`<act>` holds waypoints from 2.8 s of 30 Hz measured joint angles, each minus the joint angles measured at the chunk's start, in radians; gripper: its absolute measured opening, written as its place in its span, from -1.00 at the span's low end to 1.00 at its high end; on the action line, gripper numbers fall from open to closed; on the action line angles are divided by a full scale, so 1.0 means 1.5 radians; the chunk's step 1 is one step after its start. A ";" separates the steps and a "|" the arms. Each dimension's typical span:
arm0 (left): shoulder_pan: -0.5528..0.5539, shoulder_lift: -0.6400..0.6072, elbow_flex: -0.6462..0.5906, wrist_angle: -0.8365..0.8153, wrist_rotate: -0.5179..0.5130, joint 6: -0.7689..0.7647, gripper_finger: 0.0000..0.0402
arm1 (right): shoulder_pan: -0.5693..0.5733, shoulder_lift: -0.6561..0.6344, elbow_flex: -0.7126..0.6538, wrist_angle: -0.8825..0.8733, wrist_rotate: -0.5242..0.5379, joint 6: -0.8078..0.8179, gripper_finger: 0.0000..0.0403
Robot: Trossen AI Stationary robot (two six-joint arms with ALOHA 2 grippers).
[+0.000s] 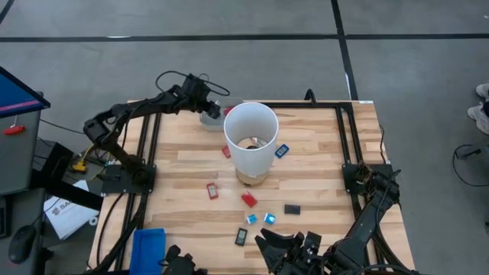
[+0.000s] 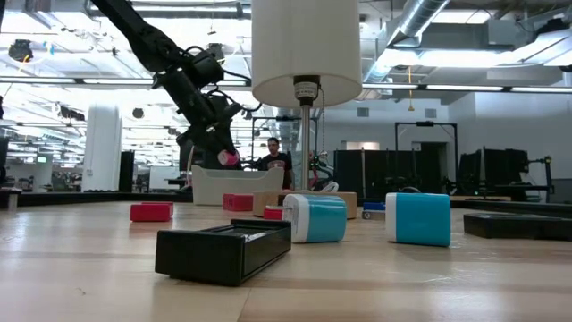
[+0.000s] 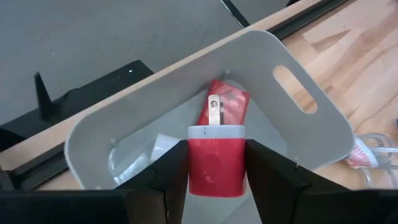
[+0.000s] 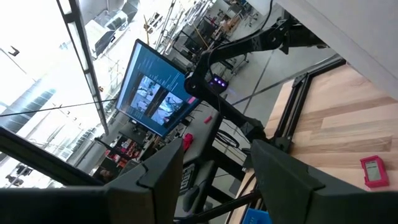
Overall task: Pick & Place Office items
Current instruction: Put the pink charger adapter into the gray bin, then put the red charger adapter into the gray bin
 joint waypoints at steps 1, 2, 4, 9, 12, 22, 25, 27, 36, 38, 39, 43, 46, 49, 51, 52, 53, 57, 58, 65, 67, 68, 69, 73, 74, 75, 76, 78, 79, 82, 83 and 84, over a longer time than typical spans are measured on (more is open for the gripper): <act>0.001 0.000 0.000 0.000 0.000 0.002 -0.27 | 0.000 0.000 0.000 0.000 0.000 0.000 -0.09; 0.001 0.000 0.000 0.000 0.000 0.002 -0.25 | 0.000 0.000 0.000 0.000 0.000 0.000 -0.09; 0.001 -0.005 0.000 -0.007 0.000 0.003 -0.19 | 0.000 0.000 0.000 0.000 0.000 0.000 -0.09; -0.002 -0.043 -0.001 -0.005 -0.009 0.040 -0.01 | 0.000 0.000 0.000 0.000 0.000 0.000 -0.09; -0.002 -0.076 -0.001 -0.017 -0.005 0.063 0.08 | 0.000 0.000 0.000 0.000 0.000 -0.003 -0.09; -0.109 -0.241 -0.134 -0.120 0.105 0.116 -0.32 | 0.000 0.000 0.000 -0.005 0.000 -0.017 -0.09; -0.160 -0.298 -0.214 -0.078 0.107 0.064 -0.59 | 0.001 0.000 0.000 -0.005 0.000 -0.020 -0.09; -0.188 -0.329 -0.259 -0.019 0.108 0.014 -0.78 | 0.001 0.000 0.000 -0.005 0.000 -0.020 -0.09; -0.245 -0.254 -0.334 0.177 0.099 -0.158 -0.99 | 0.000 0.000 0.000 -0.005 0.000 -0.033 -0.09; -0.257 -0.223 -0.334 0.203 0.075 -0.171 -1.00 | 0.000 0.000 0.000 -0.003 0.000 -0.034 -0.09; -0.262 -0.210 -0.334 0.217 0.058 -0.175 -1.00 | 0.000 0.000 0.000 -0.003 0.000 -0.034 -0.09; -0.292 -0.167 -0.334 0.251 -0.028 -0.200 -1.00 | 0.000 0.000 0.000 -0.002 0.000 -0.035 -0.09; -0.317 -0.145 -0.334 0.285 -0.078 -0.212 -1.00 | 0.000 0.000 0.000 -0.003 0.000 -0.035 -0.09; -0.331 -0.122 -0.325 0.285 -0.106 -0.228 -1.00 | 0.000 0.000 0.000 -0.004 0.000 -0.035 -0.09; -0.332 -0.103 -0.315 0.288 -0.104 -0.239 -1.00 | 0.000 0.000 0.000 -0.005 0.000 -0.035 -0.09; -0.332 -0.094 -0.311 0.288 -0.104 -0.243 -1.00 | 0.000 0.000 0.000 -0.005 0.000 -0.035 -0.09; -0.332 -0.085 -0.306 0.288 -0.102 -0.245 -1.00 | 0.000 0.000 0.000 -0.005 0.000 -0.035 -0.09; -0.332 -0.058 -0.289 0.292 -0.102 -0.246 -1.00 | 0.001 0.000 0.000 -0.005 0.000 -0.035 -0.09; -0.331 -0.050 -0.283 0.293 -0.101 -0.246 -1.00 | 0.003 0.000 0.000 -0.005 0.000 -0.035 -0.09; -0.330 -0.009 -0.264 0.290 -0.091 -0.245 -1.00 | 0.007 0.000 0.000 -0.002 0.000 -0.035 -0.09; -0.330 -0.003 -0.264 0.287 -0.091 -0.245 -1.00 | 0.009 0.000 0.000 -0.001 0.000 -0.035 -0.09; -0.330 -0.003 -0.264 0.282 -0.091 -0.244 -1.00 | 0.009 0.000 0.000 -0.001 0.000 -0.035 -0.09; -0.330 -0.003 -0.264 0.283 -0.091 -0.243 -1.00 | 0.009 0.000 0.000 0.000 0.000 -0.035 -0.09; -0.319 -0.003 -0.264 0.278 -0.092 -0.242 -1.00 | 0.009 0.000 0.000 0.000 0.000 -0.035 -0.09; -0.316 -0.003 -0.264 0.277 -0.092 -0.242 -1.00 | 0.009 0.000 0.000 0.000 0.000 -0.035 -0.09; -0.313 -0.004 -0.264 0.275 -0.092 -0.242 -1.00 | 0.009 0.000 0.000 0.000 0.000 -0.035 -0.09; -0.311 -0.004 -0.264 0.272 -0.092 -0.241 -1.00 | 0.009 0.000 0.000 0.000 0.000 -0.035 -0.09; -0.308 -0.005 -0.263 0.259 -0.092 -0.238 -1.00 | 0.009 0.000 0.000 0.000 0.000 -0.035 -0.09; -0.308 -0.006 -0.263 0.252 -0.093 -0.230 -1.00 | 0.009 0.000 0.000 0.000 0.000 -0.035 -0.09; -0.310 -0.008 -0.261 0.222 -0.095 -0.220 -1.00 | 0.009 0.000 0.000 0.000 0.000 -0.035 -0.09; -0.312 -0.008 -0.261 0.209 -0.095 -0.220 -1.00 | 0.009 0.000 0.000 0.000 0.000 -0.035 -0.09; -0.314 -0.008 -0.260 0.200 -0.094 -0.215 -1.00 | 0.009 0.000 0.000 0.000 0.000 -0.035 -0.09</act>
